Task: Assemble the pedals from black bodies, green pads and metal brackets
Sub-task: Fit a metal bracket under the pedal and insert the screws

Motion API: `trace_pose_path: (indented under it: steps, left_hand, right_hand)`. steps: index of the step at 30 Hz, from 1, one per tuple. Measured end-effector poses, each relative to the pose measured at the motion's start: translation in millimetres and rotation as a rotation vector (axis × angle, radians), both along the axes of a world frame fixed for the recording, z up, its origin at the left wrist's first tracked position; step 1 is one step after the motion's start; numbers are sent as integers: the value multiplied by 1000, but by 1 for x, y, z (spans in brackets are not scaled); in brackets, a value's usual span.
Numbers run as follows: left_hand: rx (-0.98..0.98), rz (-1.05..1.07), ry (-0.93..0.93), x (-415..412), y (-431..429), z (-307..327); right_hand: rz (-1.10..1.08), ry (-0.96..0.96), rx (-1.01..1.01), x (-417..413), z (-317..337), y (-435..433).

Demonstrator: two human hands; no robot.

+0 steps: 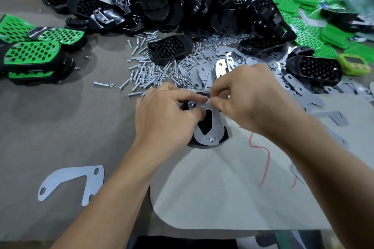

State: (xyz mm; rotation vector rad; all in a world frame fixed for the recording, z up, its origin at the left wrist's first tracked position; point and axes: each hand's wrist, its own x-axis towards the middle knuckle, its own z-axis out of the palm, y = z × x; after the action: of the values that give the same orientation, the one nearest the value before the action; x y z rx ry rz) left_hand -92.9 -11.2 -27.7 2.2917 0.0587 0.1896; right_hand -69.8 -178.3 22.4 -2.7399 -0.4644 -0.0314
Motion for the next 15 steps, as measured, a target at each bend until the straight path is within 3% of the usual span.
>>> trace_pose_path:
  steps: [6,13,15]
  left_hand:
    - [5,-9,-15,0,0,0]
    - [-12,-7,-3,1,0,1]
    - [-7,-9,4,1,0,1]
  right_hand:
    - [56,-16,-25,-10,-6,6]
    - [181,-189,-257,-14,-10,10]
    - [179,-175,-194,-11,-11,5]
